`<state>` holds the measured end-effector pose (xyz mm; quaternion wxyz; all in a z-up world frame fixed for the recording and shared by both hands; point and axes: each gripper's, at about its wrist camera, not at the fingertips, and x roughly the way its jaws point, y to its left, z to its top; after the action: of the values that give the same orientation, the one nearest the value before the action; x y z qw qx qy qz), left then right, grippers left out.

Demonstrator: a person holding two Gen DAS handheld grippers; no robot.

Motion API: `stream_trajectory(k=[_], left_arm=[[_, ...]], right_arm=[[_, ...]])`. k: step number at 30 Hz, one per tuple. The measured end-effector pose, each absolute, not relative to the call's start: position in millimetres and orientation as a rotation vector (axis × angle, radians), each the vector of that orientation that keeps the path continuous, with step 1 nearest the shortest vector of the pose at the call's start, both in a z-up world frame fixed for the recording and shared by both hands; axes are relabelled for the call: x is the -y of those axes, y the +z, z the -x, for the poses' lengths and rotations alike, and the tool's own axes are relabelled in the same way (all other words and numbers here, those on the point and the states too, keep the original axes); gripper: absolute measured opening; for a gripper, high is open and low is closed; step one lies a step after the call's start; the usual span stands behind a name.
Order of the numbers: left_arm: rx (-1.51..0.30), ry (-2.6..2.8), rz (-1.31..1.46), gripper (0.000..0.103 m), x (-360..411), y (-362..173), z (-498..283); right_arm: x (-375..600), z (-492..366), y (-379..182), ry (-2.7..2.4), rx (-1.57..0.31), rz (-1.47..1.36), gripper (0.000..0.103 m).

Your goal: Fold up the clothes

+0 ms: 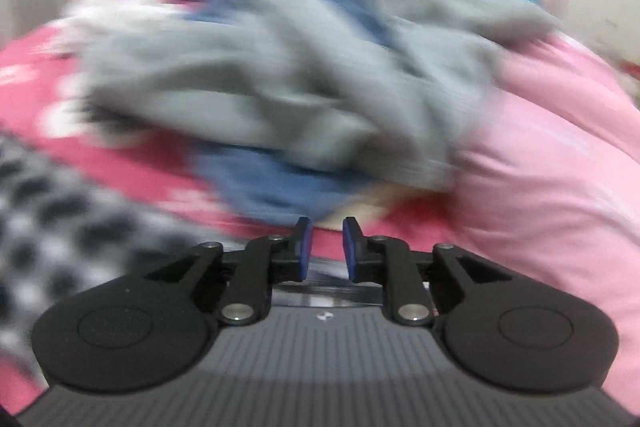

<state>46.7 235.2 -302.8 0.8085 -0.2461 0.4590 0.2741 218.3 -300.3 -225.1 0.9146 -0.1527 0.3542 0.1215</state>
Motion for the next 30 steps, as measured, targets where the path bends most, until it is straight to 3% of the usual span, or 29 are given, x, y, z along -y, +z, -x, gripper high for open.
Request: stream_trajectory(k=[5,10,20,25,30], left_arm=[[-0.924,0.616,0.686,0.058,-265.3,-307.6,-11.1],[-0.873,0.683,0.81,0.057,-325.3,-305.5,18.7],[-0.809,0.638,0.756,0.057,-423.1,-288.9,46.4],[-0.803,0.577,0.707,0.057,-444.8,-292.6,56.8],[-0.835,0.484,0.572,0.058,-445.0,-293.2,61.2]], right_arm=[[175.9,-184.0,-224.8,0.648,-0.72,0.42,0.028],[42.8,-151.4,-239.0,0.983,-0.64,0.518,0.029],[-209.7,-139.7,-255.6,1.31,-0.327,0.733,0.033],[-281.9,-119.0,-281.8,1.424,-0.034,1.074,0.052],[-312.5,-121.6,-311.0,1.521,0.008,1.315,0.053]])
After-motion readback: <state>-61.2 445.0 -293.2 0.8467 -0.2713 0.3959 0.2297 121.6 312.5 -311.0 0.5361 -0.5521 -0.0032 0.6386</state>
